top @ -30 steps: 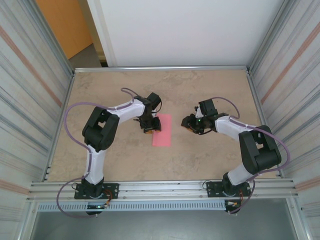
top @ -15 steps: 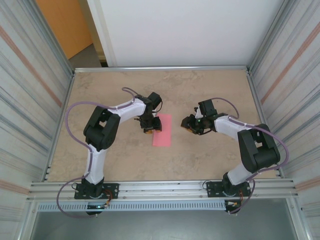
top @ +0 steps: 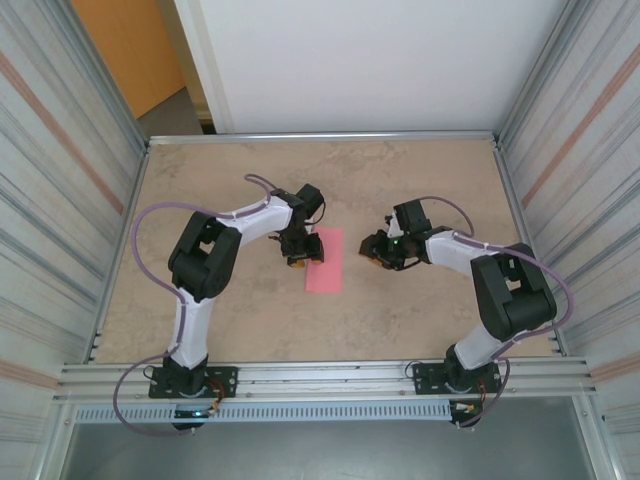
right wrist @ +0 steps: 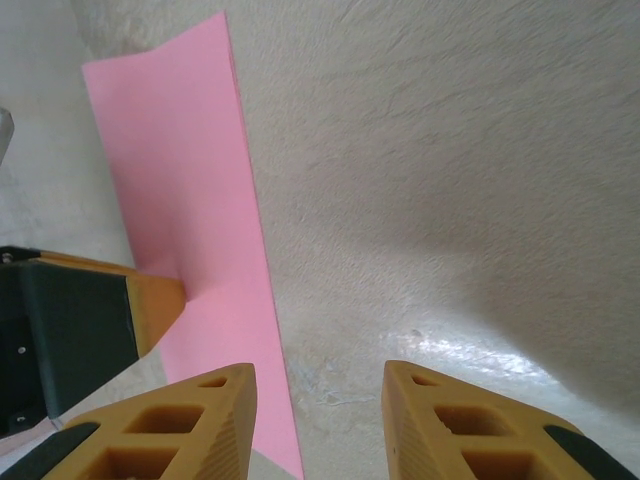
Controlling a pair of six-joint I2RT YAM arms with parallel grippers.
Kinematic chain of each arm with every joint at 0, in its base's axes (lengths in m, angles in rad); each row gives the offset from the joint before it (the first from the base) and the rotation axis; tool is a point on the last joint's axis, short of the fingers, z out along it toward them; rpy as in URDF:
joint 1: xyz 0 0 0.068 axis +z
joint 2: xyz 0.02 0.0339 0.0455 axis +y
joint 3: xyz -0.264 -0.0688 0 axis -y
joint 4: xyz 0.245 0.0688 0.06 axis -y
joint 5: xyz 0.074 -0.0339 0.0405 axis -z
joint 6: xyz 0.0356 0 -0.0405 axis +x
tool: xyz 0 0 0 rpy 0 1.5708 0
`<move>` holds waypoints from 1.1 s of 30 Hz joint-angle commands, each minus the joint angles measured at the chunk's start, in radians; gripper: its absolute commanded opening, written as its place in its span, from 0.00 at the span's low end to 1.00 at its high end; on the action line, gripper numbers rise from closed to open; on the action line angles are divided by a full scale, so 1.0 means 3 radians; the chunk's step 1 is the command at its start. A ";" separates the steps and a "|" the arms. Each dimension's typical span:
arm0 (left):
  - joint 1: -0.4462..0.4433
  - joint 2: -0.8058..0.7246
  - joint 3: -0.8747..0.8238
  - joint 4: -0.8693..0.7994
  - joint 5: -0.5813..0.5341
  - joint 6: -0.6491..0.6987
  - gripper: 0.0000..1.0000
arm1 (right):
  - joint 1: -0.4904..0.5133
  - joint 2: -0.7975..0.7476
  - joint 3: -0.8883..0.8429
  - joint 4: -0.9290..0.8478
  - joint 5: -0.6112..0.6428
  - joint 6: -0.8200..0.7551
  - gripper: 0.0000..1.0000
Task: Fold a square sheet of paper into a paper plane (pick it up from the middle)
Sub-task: Hold the square sheet of paper at the center of the table.
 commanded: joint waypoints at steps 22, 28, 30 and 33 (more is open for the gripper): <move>-0.0171 0.0776 -0.0392 0.0361 0.0076 0.0055 0.45 | 0.0497 0.0961 0.0723 0.0194 -0.0356 0.0043 0.14; -0.0170 0.0776 -0.0406 0.0370 0.0082 0.0059 0.45 | 0.0489 0.1058 0.0691 0.0168 -0.0342 0.0013 0.13; -0.0170 0.0771 -0.0412 0.0371 0.0081 0.0059 0.44 | 0.0485 0.1082 0.0674 0.0150 -0.0318 -0.0001 0.13; -0.0170 0.0756 -0.0425 0.0376 0.0081 0.0059 0.45 | 0.0477 0.1119 0.0643 0.0070 -0.0249 -0.0035 0.13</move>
